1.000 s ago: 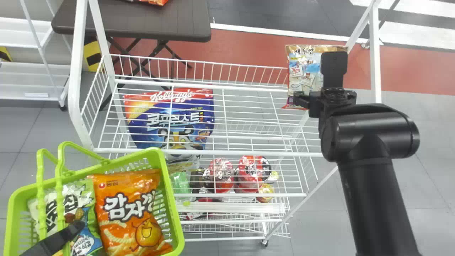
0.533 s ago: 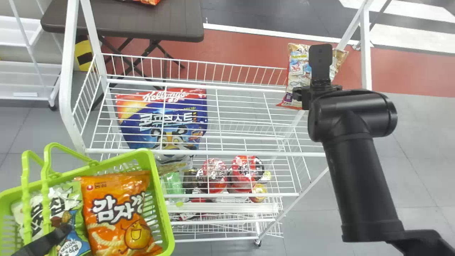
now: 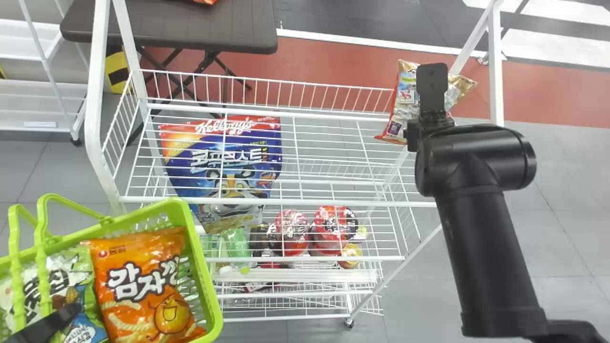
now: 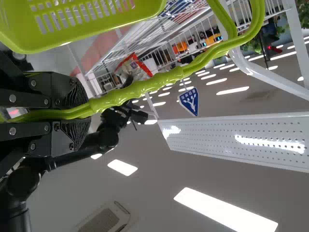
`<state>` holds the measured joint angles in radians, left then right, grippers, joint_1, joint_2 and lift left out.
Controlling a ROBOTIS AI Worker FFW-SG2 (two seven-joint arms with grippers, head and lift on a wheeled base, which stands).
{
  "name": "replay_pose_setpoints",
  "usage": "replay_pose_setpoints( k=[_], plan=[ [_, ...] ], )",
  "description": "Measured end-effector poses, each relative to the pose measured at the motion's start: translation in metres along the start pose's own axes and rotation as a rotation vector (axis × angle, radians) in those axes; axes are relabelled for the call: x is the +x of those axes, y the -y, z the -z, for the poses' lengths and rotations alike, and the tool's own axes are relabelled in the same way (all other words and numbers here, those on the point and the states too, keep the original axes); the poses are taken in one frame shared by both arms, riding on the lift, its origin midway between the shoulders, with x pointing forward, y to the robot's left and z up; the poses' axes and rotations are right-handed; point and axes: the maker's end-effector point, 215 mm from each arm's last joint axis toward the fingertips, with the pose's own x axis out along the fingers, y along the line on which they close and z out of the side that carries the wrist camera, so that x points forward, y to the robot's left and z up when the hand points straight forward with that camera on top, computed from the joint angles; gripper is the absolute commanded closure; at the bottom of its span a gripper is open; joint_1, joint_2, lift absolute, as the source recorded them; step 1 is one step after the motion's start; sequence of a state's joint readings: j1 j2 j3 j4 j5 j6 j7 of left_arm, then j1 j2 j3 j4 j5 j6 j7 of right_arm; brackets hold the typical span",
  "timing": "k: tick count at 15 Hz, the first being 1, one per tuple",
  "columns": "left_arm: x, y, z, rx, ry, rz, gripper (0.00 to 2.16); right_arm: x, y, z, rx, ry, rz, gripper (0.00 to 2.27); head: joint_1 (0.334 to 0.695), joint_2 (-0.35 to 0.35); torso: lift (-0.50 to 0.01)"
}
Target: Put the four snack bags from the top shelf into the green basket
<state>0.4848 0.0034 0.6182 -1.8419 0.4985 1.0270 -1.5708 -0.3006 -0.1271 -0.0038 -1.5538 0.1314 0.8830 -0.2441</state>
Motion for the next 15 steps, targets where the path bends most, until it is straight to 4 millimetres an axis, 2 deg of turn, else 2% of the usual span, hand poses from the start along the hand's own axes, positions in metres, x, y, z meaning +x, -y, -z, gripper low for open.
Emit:
replay_pose_setpoints(
  k=[3, 6, 8, 9, 13, 14, 15],
  plan=[
    [-0.002, 0.003, 0.003, 0.003, -0.005, -0.006, 2.15, -0.032, -0.008, -0.009, 0.041, 0.061, -0.065, 2.25, 0.695, -0.170, 0.000],
    [-0.004, 0.006, 0.006, 0.004, -0.011, -0.011, 2.15, -0.081, -0.032, -0.016, 0.077, 0.114, -0.176, 2.25, 0.695, -0.121, 0.000],
    [-0.005, 0.007, 0.008, 0.003, -0.014, -0.013, 2.15, -0.123, -0.058, -0.018, 0.097, 0.149, -0.278, 2.25, 0.695, -0.078, 0.000],
    [-0.005, 0.007, 0.009, 0.003, -0.014, -0.013, 2.15, -0.149, -0.077, -0.017, 0.112, 0.154, -0.353, 2.25, 0.695, -0.019, 0.000],
    [-0.003, 0.008, 0.010, 0.004, -0.019, -0.009, 2.15, -0.253, -0.162, 0.009, 0.121, 0.069, -0.698, 2.25, 0.695, 0.124, 0.000],
    [-0.003, 0.008, 0.010, 0.004, -0.020, -0.008, 2.15, -0.276, -0.180, 0.013, 0.115, 0.055, -0.769, 2.25, 0.695, 0.203, 0.000],
    [-0.002, 0.008, 0.011, 0.004, -0.022, -0.006, 2.15, -0.301, -0.199, 0.017, 0.114, 0.042, -0.849, 2.25, 0.695, 0.246, 0.000]
  ],
)
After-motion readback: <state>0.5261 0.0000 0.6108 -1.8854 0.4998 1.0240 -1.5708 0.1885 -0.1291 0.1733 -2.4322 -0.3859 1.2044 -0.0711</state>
